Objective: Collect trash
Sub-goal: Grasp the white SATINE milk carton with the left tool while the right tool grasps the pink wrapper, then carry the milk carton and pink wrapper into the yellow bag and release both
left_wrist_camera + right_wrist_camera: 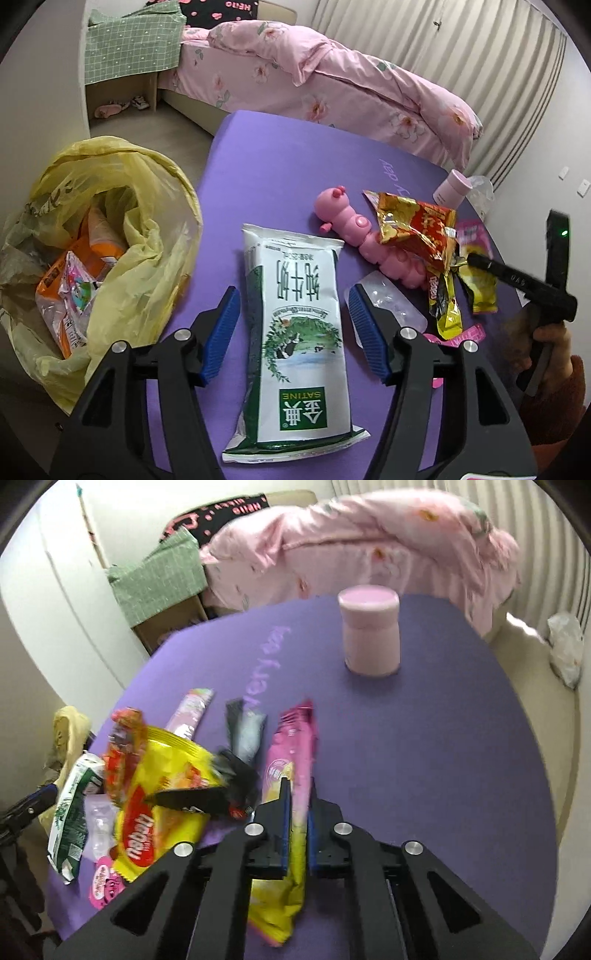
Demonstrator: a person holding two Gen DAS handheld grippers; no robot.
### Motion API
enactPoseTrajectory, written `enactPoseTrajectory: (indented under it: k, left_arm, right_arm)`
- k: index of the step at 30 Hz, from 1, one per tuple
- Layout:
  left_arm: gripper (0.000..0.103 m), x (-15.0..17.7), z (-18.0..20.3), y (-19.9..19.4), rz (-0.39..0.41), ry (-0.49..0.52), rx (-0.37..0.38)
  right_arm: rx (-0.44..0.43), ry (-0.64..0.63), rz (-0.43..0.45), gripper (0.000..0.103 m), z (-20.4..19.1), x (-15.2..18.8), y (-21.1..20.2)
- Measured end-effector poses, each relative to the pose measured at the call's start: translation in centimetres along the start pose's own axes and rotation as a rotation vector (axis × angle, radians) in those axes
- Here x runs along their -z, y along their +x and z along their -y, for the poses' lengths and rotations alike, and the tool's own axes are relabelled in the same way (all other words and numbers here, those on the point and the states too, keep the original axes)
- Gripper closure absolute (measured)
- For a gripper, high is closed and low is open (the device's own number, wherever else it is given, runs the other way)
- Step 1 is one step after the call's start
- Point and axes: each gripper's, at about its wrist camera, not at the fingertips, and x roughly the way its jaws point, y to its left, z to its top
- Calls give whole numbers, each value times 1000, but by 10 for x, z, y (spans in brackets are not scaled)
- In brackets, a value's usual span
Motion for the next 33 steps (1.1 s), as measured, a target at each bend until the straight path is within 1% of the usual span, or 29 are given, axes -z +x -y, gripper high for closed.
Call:
enactPoseTrajectory:
  k: [4, 8, 12, 16, 19, 24, 26, 29, 31, 33]
  left_arm:
    - [40, 0, 3, 6, -26, 1, -2]
    - [40, -2, 3, 8, -34, -8, -9]
    - [39, -8, 2, 14, -57, 6, -5]
    - [39, -21, -1, 25, -99, -3, -7]
    - [38, -31, 1, 35, -129, 16, -31]
    - [39, -37, 14, 52, -184, 99, -71]
    - [38, -37, 14, 60, -209, 107, -63]
    - [38, -40, 7, 63, -241, 54, -28]
    - [38, -43, 8, 54, -220, 53, 1]
    - [38, -46, 13, 35, -163, 84, 15]
  right_arm:
    - [-5, -33, 68, 95, -6, -3, -23]
    - [-6, -56, 106, 95, -9, -4, -40]
    - [-6, -75, 135, 95, -12, -1, -53]
    - [-24, -65, 132, 95, -9, 7, -57]
    - [-14, -66, 119, 95, -8, 12, -54]
    - [-19, -58, 106, 95, -6, 17, -51]
    - [-23, -56, 104, 95, -5, 18, -51]
    - [-24, -50, 110, 95, -4, 17, -54]
    - [-24, -56, 130, 95, -6, 16, -62]
    - [-22, -66, 153, 96, -8, 14, -71]
